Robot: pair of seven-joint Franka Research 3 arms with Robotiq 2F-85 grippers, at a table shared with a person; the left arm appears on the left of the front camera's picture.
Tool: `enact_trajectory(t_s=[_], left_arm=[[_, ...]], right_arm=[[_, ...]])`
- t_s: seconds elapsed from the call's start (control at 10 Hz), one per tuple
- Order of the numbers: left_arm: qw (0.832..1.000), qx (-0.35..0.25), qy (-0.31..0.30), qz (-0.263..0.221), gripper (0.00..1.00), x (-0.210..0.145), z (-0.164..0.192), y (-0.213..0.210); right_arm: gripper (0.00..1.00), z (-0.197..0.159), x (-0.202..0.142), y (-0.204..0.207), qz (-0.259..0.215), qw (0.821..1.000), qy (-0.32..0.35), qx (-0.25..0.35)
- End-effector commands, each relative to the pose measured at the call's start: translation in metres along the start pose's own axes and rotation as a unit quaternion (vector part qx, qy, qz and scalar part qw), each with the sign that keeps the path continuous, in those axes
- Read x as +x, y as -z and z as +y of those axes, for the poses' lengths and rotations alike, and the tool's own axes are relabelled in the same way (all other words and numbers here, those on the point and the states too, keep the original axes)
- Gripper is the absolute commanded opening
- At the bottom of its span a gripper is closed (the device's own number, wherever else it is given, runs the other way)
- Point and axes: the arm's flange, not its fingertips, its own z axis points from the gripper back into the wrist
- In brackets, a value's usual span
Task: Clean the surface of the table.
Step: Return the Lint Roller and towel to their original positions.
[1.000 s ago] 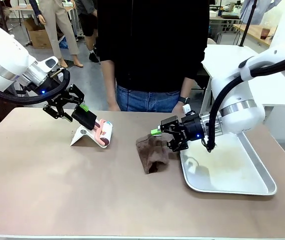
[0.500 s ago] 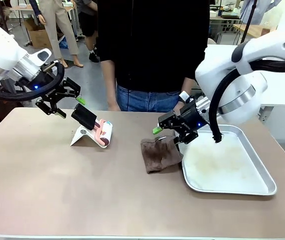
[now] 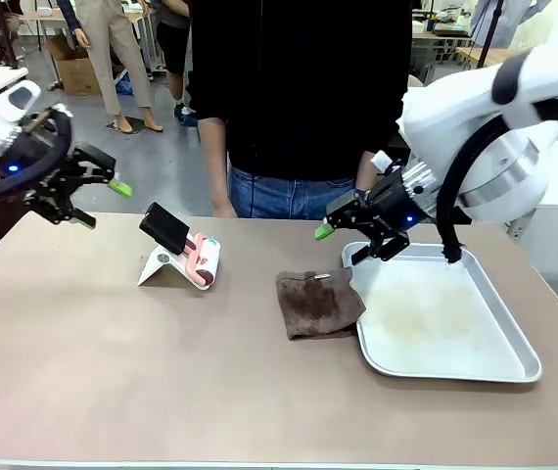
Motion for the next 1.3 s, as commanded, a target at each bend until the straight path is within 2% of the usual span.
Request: enact_trajectory(t_s=[0.0, 0.1, 0.3, 0.5, 0.6, 0.7, 0.8, 1.2], left_arm=[[0.998, -0.061, 0.012, 0.01, 1.0, -0.031, 0.023, -0.025], [0.995, -0.095, 0.021, 0.022, 1.0, -0.047, 0.033, -0.036], [0.985, -0.167, 0.015, 0.036, 1.0, -0.076, 0.05, -0.05], [0.974, -0.226, -0.014, 0.003, 1.0, -0.115, 0.081, -0.068], [0.967, -0.253, -0.008, 0.002, 1.0, -0.13, 0.095, -0.076], [0.953, -0.302, 0.02, 0.028, 1.0, -0.142, 0.11, -0.085], [0.944, -0.327, 0.027, 0.036, 1.0, -0.151, 0.132, -0.096], [0.92, -0.392, 0.022, -0.012, 1.0, -0.161, 0.179, -0.119]], right_arm=[[1.0, -0.024, -0.021, -0.017, -0.005, 0.998, 0.011, 0.061], [1.0, -0.031, -0.029, -0.026, -0.009, 0.996, 0.014, 0.09], [1.0, -0.051, -0.047, -0.038, 0.019, 0.988, 0.016, 0.151], [1.0, -0.082, -0.07, -0.061, 0.054, 0.973, 0.012, 0.222], [1.0, -0.101, -0.078, -0.076, 0.069, 0.962, 0.013, 0.262], [1.0, -0.124, -0.083, -0.092, 0.092, 0.947, 0.005, 0.309], [1.0, -0.15, -0.085, -0.108, 0.113, 0.926, -0.002, 0.361], [1.0, -0.209, -0.091, -0.136, 0.079, 0.905, 0.017, 0.417]])
